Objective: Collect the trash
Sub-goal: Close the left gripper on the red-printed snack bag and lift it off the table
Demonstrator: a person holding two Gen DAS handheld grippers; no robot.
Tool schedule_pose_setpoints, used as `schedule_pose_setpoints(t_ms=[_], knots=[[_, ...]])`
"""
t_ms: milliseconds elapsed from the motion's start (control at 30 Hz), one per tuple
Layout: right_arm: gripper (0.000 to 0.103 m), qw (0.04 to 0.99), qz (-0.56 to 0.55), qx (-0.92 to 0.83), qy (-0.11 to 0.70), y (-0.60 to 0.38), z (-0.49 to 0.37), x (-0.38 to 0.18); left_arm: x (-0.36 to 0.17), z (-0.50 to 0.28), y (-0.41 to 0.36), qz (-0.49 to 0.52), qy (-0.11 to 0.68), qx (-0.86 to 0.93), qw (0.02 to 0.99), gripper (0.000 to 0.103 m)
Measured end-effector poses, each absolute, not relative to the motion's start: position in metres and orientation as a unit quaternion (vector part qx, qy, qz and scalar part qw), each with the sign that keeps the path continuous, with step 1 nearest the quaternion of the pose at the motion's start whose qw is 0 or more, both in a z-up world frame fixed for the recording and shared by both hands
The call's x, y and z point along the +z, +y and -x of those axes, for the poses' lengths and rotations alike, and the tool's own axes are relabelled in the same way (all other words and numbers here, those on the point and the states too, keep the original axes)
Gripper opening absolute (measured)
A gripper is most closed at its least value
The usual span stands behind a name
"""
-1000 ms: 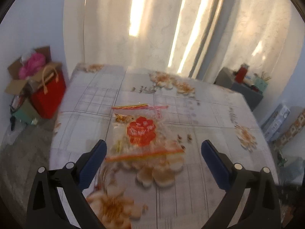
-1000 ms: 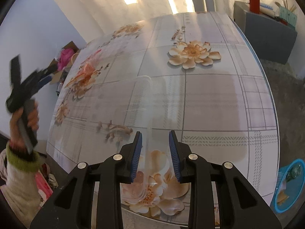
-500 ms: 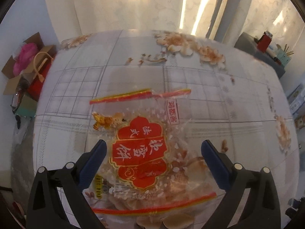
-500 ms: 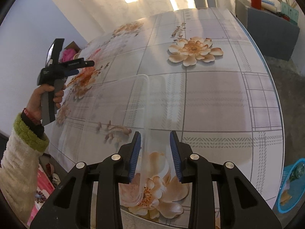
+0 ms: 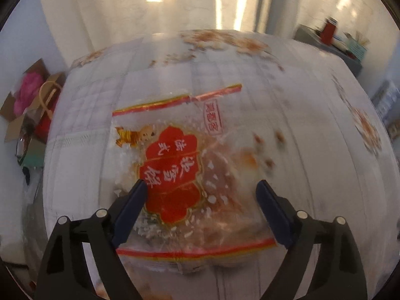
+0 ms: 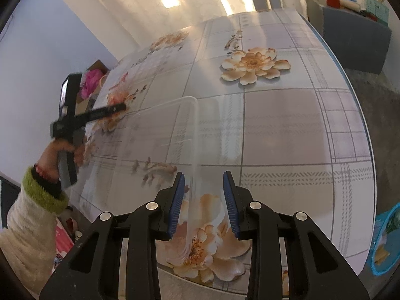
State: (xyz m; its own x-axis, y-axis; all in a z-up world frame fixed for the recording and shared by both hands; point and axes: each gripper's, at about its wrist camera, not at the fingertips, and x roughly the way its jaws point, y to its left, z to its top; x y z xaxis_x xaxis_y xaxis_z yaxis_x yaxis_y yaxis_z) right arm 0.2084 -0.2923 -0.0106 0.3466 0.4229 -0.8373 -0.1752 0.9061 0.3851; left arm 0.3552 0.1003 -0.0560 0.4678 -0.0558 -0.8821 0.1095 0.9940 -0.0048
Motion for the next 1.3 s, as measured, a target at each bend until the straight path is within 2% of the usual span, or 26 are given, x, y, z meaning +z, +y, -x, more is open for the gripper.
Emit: schedule_pose_setpoints(t_ms=[233, 467, 567, 667, 833, 1000, 1300], knots=[[0.033, 0.814, -0.125, 0.183, 0.537, -0.296, -0.194, -0.007, -0.054, -0.273, 0.074, -0.045, 0.507, -0.110, 0.854, 0.086], [0.036, 0.812, -0.127, 0.173, 0.543, -0.295, -0.180, -0.007, -0.041, -0.221, 0.080, 0.025, 0.489, -0.179, 0.853, 0.088], [0.040, 0.816, -0.130, 0.169, 0.538, -0.295, -0.174, -0.004, -0.025, -0.216, 0.092, 0.043, 0.465, -0.183, 0.865, 0.095], [0.042, 0.817, -0.140, 0.166, 0.535, -0.297, -0.172, -0.005, -0.008, -0.211, 0.101, 0.049, 0.436, -0.190, 0.878, 0.097], [0.043, 0.812, -0.144, 0.166, 0.541, -0.295, -0.174, -0.009, -0.007, -0.216, 0.096, -0.026, 0.420, -0.155, 0.894, 0.097], [0.047, 0.813, -0.143, 0.169, 0.538, -0.293, -0.176, -0.008, -0.024, -0.232, 0.099, -0.051, 0.448, -0.147, 0.880, 0.097], [0.049, 0.808, -0.149, 0.175, 0.543, -0.290, -0.180, -0.013, -0.047, -0.248, 0.112, 0.014, 0.496, -0.164, 0.852, 0.097]])
